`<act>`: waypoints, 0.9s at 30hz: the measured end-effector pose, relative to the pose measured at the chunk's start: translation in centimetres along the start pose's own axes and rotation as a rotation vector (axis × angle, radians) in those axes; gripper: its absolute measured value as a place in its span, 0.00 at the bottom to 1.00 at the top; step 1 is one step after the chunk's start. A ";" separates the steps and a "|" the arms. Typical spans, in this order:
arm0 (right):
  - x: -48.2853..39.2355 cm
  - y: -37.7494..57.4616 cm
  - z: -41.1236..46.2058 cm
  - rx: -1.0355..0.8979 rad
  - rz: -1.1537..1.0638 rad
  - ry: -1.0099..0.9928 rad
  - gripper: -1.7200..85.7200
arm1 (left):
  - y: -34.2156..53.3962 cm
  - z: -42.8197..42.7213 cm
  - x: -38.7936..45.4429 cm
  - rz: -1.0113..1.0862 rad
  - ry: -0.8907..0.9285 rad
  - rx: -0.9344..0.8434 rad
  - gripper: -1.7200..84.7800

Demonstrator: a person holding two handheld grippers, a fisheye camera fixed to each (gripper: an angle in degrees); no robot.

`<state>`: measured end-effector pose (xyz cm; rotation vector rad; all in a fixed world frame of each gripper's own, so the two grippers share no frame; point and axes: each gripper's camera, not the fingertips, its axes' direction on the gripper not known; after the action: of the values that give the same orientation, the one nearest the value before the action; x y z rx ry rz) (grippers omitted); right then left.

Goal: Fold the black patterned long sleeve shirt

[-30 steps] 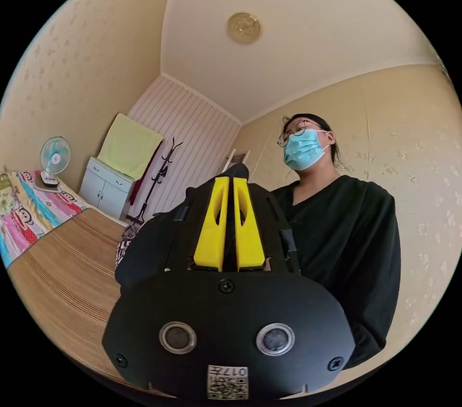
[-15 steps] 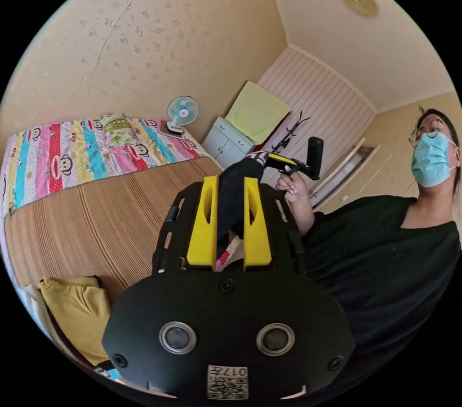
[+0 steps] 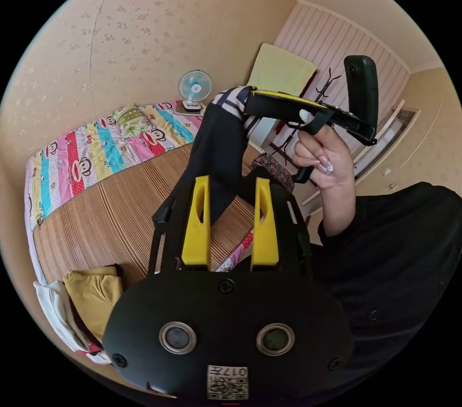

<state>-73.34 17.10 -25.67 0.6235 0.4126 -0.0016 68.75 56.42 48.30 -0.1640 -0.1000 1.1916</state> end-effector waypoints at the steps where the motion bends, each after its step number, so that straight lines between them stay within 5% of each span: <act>1: -0.1 -0.4 0.3 0.002 0.017 -0.003 0.06 | -0.1 0.6 -0.1 -0.006 0.002 -0.011 0.17; 6: -0.3 -1.6 1.3 -0.011 0.049 0.005 0.06 | 0.5 3.3 -1.5 -0.042 0.071 0.003 0.06; 14: 2.0 -1.3 -0.4 0.058 0.071 0.006 0.05 | 1.8 -0.1 -6.4 0.053 0.244 0.156 0.03; 27: 0.9 -3.7 -0.1 0.013 0.006 -0.026 0.04 | 3.0 5.5 -4.7 0.022 0.170 0.135 0.17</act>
<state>-73.02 14.25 -28.21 0.6370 0.3854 -0.0071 63.41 53.56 53.21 -0.1472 0.1311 1.1972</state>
